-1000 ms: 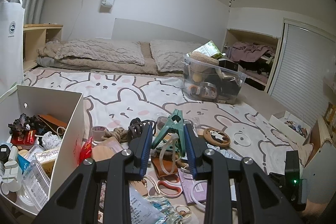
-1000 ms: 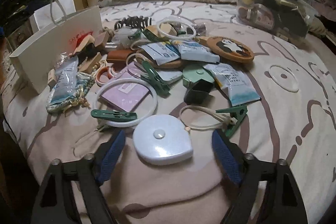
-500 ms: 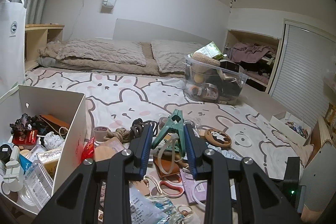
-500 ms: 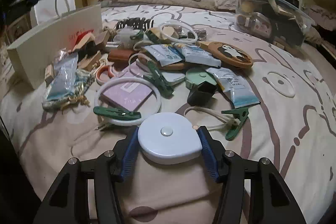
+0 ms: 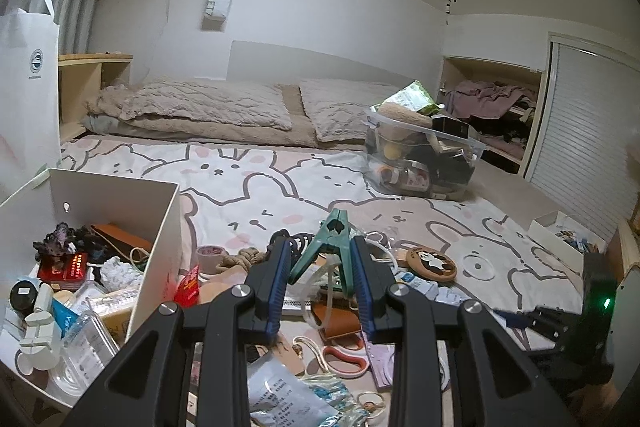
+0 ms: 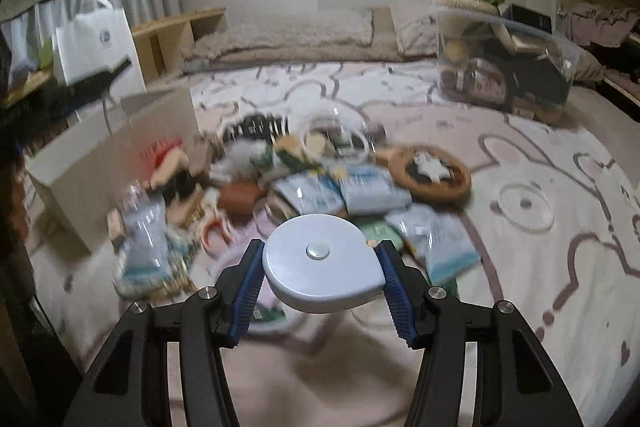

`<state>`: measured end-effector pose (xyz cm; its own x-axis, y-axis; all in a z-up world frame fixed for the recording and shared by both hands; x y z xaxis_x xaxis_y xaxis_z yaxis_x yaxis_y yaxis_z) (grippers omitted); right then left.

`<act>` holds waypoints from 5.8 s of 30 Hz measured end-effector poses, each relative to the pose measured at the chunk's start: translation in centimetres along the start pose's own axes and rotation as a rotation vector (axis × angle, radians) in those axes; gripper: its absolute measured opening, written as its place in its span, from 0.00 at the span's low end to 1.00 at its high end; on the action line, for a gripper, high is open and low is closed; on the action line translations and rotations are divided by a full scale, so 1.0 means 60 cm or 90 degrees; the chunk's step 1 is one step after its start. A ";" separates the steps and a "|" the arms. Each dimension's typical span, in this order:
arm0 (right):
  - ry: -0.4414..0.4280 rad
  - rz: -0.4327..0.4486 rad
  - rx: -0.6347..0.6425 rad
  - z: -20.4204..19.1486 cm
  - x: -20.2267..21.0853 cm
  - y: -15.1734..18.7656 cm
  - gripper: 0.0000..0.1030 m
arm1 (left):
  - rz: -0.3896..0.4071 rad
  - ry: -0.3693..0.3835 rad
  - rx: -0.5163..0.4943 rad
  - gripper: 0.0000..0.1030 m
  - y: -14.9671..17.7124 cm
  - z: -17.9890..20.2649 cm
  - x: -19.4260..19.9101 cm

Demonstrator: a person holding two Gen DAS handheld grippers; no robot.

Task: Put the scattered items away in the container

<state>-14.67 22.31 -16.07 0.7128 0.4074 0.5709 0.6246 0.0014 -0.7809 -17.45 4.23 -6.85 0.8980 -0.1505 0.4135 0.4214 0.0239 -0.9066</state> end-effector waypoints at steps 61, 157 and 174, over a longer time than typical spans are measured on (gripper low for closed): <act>-0.291 0.008 0.066 -0.357 -0.216 -0.249 0.56 | 0.071 -0.245 0.205 0.29 -0.048 -0.377 0.069; -0.253 -0.090 0.194 -0.395 -0.312 -0.227 1.00 | -0.033 -0.380 0.159 1.00 -0.019 -0.426 -0.011; -0.240 -0.065 0.163 -0.371 -0.298 -0.236 1.00 | -0.025 -0.428 0.114 1.00 -0.025 -0.419 0.016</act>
<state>-29.15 -5.32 -9.60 0.4560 0.6972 0.5531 0.5534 0.2646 -0.7898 -20.39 -20.80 -7.24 0.7406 0.4888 0.4611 0.4182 0.2017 -0.8857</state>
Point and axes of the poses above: each gripper's, at about its wrist camera, not at the fingertips, and x roughly against the way its jaws point, z to its right, y to its underside, the point moved 8 cm from there along -x, roughly the way its jaws point, and after that the axes turned 13 degrees about -y, right-handed, at the moved point
